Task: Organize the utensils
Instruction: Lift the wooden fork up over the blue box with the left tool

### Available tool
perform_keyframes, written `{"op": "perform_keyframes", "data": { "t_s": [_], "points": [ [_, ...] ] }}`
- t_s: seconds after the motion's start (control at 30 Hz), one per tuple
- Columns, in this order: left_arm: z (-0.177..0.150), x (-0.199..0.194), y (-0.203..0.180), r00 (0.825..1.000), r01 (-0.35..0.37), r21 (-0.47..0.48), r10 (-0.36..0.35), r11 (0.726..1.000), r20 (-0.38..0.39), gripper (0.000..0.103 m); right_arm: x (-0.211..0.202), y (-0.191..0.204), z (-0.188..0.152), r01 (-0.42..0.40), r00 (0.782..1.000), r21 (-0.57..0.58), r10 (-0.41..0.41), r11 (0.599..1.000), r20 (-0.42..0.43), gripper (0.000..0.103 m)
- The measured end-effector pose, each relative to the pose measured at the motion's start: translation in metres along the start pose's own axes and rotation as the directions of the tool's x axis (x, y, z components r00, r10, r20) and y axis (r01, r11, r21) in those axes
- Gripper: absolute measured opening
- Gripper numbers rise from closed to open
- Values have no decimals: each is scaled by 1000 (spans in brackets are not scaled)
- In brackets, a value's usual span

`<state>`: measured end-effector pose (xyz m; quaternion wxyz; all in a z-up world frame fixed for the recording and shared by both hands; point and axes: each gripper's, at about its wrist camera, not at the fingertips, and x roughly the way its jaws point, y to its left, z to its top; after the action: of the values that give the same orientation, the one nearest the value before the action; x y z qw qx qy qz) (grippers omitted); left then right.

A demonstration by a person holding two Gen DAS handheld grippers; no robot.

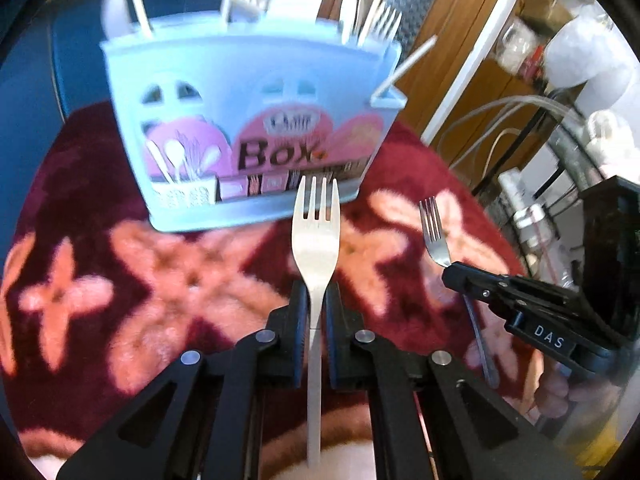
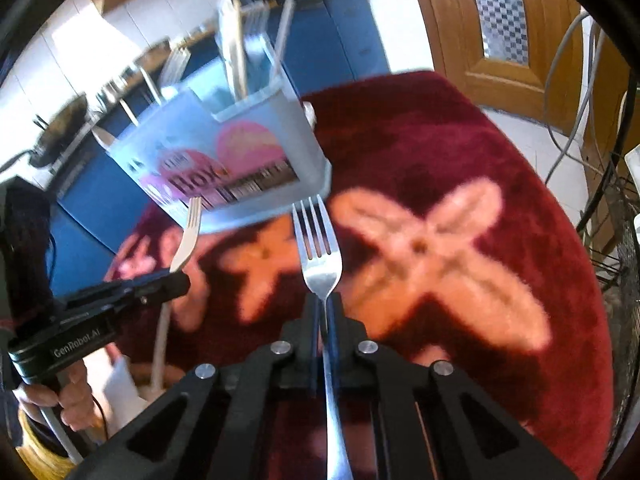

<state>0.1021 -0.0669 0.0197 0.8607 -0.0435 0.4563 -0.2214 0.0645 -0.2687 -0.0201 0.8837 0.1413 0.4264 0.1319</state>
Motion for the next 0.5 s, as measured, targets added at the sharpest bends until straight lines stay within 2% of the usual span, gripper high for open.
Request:
{"op": "perform_keyframes", "data": {
  "t_s": [0.13, 0.3, 0.5],
  "points": [
    [3, -30, 1, 993, 17, -6, -16, 1000, 116, 6, -20, 13, 4, -53, 992, -19, 55, 998, 109, 6],
    [10, -62, 7, 968, 47, -31, -37, 998, 249, 6, -40, 34, 13, -85, 965, -66, 99, 994, 242, 5],
    [26, -90, 10, 938, 56, -31, -42, 998, 343, 6, -55, 47, 30, -103, 937, -91, 128, 991, 326, 5]
  ]
}}
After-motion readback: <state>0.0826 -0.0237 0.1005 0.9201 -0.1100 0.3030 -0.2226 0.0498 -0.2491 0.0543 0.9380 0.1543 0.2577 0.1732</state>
